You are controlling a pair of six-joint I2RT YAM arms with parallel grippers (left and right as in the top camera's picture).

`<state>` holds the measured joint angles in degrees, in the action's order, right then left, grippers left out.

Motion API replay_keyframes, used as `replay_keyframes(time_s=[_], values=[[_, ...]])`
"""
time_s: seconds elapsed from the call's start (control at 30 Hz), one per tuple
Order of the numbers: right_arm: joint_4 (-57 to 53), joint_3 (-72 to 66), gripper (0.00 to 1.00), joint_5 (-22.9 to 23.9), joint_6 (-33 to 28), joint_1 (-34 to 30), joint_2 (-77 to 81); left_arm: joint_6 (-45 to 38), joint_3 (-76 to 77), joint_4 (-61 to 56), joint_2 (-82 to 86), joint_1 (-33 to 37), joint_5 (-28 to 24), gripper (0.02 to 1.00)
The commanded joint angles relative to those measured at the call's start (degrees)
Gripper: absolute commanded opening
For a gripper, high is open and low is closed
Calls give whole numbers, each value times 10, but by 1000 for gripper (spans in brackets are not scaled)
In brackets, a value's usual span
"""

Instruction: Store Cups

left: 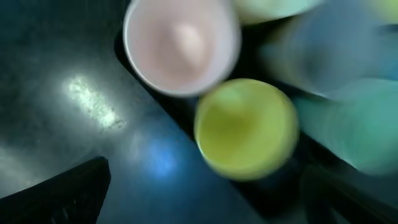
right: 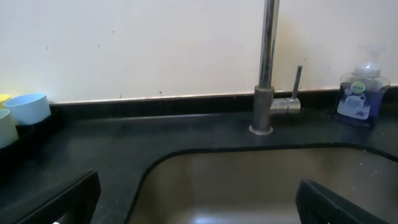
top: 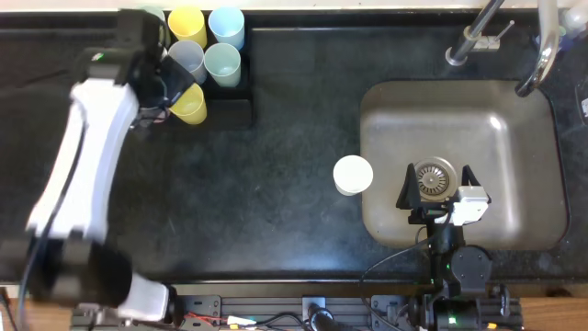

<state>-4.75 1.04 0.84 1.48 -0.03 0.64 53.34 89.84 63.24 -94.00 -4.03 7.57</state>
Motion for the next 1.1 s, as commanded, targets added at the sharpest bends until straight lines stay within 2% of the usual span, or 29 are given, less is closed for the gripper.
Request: replay_keyframes(time_s=[0.03, 0.13, 0.23, 0.33, 0.5, 0.63, 0.87, 1.1], values=[[3, -8, 998, -2, 2, -4, -4, -134, -60, -5, 161, -27, 11, 998], [3, -8, 998, -2, 2, -4, -4, -290, -178, -41, 274, -45, 11, 998], [3, -8, 993, -2, 2, -4, -4, -428, -334, -138, 396, -49, 11, 998], [3, -8, 996, -2, 2, -4, -4, -506, -491, -276, 513, -46, 11, 998], [3, -8, 998, -2, 2, -4, -4, -514, -737, -519, 713, -46, 9, 998], [3, -8, 998, -2, 2, -4, -4, -514, -844, -624, 821, -46, -9, 998], [3, -8, 996, -2, 2, -4, -4, -514, -894, -608, 941, -46, -25, 998], [3, -8, 996, -2, 2, -4, -4, -516, -894, -589, 938, -46, -24, 998]])
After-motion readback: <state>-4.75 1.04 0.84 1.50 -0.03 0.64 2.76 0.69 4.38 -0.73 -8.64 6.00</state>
